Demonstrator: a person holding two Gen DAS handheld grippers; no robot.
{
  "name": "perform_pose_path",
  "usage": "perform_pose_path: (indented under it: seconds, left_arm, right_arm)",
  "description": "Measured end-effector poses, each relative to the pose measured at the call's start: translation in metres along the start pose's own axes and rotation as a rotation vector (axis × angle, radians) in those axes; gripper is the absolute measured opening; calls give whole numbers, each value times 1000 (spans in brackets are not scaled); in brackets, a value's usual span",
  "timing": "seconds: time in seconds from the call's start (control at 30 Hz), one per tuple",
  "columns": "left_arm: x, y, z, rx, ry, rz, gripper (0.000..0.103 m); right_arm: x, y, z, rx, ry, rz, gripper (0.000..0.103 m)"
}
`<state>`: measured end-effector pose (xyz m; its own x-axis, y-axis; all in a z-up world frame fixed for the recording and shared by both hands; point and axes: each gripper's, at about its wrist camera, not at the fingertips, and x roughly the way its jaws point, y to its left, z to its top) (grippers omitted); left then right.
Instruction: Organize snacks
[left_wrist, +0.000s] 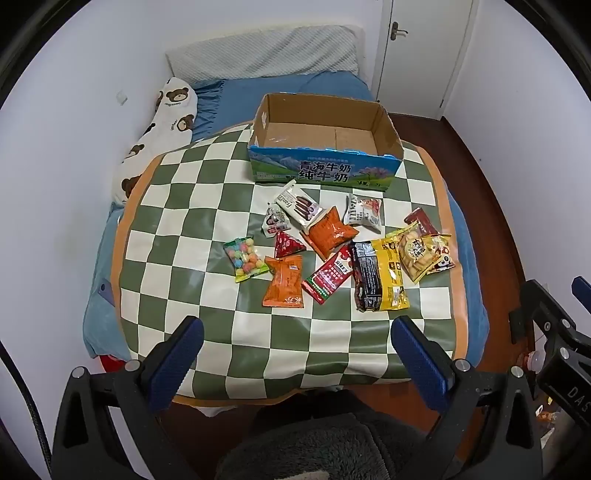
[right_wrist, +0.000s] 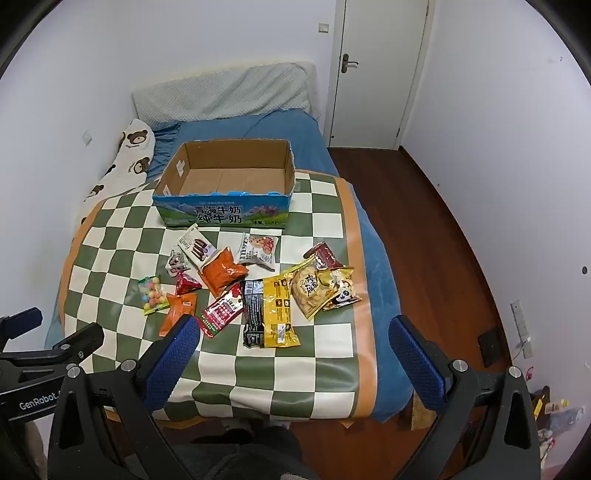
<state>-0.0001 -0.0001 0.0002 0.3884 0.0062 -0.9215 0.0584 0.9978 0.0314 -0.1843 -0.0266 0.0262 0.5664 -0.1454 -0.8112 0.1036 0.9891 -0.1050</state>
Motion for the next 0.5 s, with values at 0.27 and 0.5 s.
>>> perform_pose_path:
  seconds: [0.27, 0.5]
  left_arm:
    - [-2, -4, 5, 4, -1, 0, 103]
    - [-3, -3, 4, -4, -12, -1, 103]
  right_arm:
    - [-1, -1, 0, 1, -3, 0, 103]
    - [-1, -1, -1, -2, -3, 0, 103]
